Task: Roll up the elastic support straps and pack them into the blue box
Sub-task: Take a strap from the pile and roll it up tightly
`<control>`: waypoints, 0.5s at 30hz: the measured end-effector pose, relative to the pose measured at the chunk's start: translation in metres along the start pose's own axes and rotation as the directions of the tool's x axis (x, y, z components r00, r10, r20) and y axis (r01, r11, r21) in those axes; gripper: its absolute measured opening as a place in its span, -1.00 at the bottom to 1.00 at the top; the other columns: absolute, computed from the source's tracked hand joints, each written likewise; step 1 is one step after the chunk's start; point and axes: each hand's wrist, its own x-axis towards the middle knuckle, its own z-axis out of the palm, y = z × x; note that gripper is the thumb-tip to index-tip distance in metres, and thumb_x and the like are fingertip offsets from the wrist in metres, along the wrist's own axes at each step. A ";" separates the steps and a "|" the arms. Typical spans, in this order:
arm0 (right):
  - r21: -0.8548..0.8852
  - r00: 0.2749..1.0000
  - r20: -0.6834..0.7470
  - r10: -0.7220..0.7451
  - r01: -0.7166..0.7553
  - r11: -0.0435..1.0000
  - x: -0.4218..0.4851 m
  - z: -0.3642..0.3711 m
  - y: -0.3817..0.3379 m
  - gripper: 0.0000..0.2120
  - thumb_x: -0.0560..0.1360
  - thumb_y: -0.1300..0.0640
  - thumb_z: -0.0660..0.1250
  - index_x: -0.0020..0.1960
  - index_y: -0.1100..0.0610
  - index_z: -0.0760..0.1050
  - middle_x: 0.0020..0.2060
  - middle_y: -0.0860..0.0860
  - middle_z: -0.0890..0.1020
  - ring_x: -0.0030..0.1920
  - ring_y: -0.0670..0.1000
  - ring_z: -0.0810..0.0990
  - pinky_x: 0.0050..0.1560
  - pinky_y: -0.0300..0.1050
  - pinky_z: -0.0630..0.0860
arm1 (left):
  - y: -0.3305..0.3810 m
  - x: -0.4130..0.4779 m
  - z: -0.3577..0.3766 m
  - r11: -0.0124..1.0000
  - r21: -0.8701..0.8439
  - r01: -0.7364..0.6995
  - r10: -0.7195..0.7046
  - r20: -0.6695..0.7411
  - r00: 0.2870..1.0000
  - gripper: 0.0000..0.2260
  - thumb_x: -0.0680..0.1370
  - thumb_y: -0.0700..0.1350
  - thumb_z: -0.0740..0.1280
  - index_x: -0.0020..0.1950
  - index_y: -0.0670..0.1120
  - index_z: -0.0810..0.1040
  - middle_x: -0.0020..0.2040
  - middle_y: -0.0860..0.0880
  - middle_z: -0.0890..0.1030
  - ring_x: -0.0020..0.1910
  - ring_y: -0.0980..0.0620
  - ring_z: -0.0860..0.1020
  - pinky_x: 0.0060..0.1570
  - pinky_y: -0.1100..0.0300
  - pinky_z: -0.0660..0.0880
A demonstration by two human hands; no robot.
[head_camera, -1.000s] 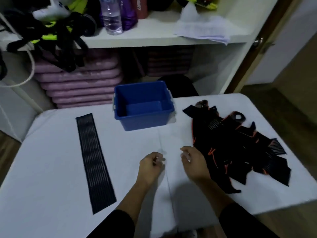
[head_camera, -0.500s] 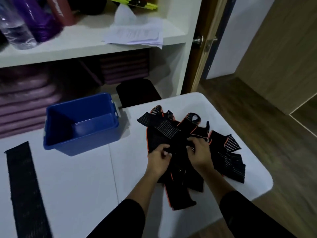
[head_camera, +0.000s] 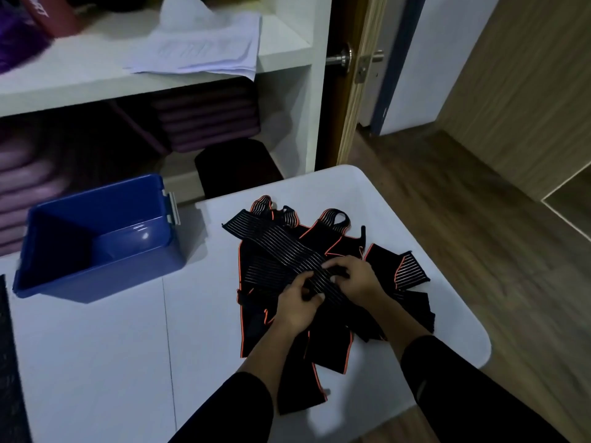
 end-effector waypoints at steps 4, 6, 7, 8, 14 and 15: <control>0.044 0.998 -0.045 -0.044 0.046 0.998 -0.001 -0.004 -0.004 -0.71 0.45 0.36 0.33 0.10 0.11 0.61 0.10 0.04 0.60 0.11 -0.03 0.55 0.17 -0.25 0.40 | 0.005 -0.003 0.004 0.996 -0.091 0.008 -0.008 -0.002 1.000 -0.57 0.47 -0.11 0.38 0.31 0.11 0.40 0.14 -0.04 0.57 0.10 -0.02 0.55 0.19 0.09 0.49; 0.088 0.996 -0.071 -0.047 0.054 0.995 -0.003 -0.005 -0.008 -0.72 0.45 0.35 0.34 0.10 0.11 0.61 0.04 0.00 0.62 0.05 -0.10 0.55 0.16 -0.26 0.43 | 0.005 -0.003 0.006 0.989 -0.144 0.020 -0.021 -0.009 1.000 -0.58 0.46 -0.09 0.38 0.28 0.18 0.41 0.14 -0.05 0.58 0.10 -0.09 0.57 0.17 0.00 0.51; 0.128 0.996 -0.078 -0.050 0.059 0.990 -0.004 -0.005 -0.011 -0.72 0.45 0.35 0.34 0.10 0.12 0.61 0.01 -0.01 0.63 0.03 -0.13 0.55 0.17 -0.25 0.45 | 0.004 -0.004 0.007 0.985 -0.173 0.024 -0.026 -0.012 1.000 -0.58 0.45 -0.08 0.39 0.26 0.22 0.41 0.15 -0.04 0.58 0.11 -0.10 0.57 0.17 -0.03 0.51; 0.162 0.995 -0.080 -0.056 0.069 0.984 -0.005 -0.006 -0.014 -0.73 0.46 0.35 0.34 0.10 0.12 0.61 -0.02 -0.03 0.64 0.02 -0.14 0.55 0.17 -0.25 0.46 | 0.003 -0.006 0.007 0.977 -0.214 0.019 -0.024 -0.019 1.000 -0.58 0.45 -0.10 0.39 0.24 0.24 0.42 0.15 -0.02 0.58 0.12 -0.08 0.57 0.18 -0.04 0.51; 0.300 0.998 -0.041 -0.050 0.061 0.952 -0.004 -0.006 -0.023 -0.75 0.47 0.30 0.35 0.08 0.05 0.62 0.00 -0.07 0.61 0.16 -0.01 0.54 0.26 -0.03 0.47 | 0.008 -0.013 -0.001 0.916 -0.398 -0.055 0.008 -0.119 0.993 -0.57 0.45 -0.34 0.35 0.21 0.09 0.49 0.07 -0.03 0.60 0.00 0.03 0.61 0.08 0.05 0.57; 0.347 0.998 -0.022 -0.052 0.057 0.936 -0.005 -0.007 -0.027 -0.76 0.48 0.30 0.35 0.08 0.05 0.61 0.00 -0.07 0.61 0.18 0.02 0.54 0.26 0.02 0.47 | 0.010 -0.013 -0.004 0.903 -0.426 -0.061 -0.003 -0.148 0.989 -0.58 0.45 -0.36 0.34 0.18 0.09 0.51 0.05 -0.01 0.61 -0.01 0.03 0.61 0.06 0.03 0.58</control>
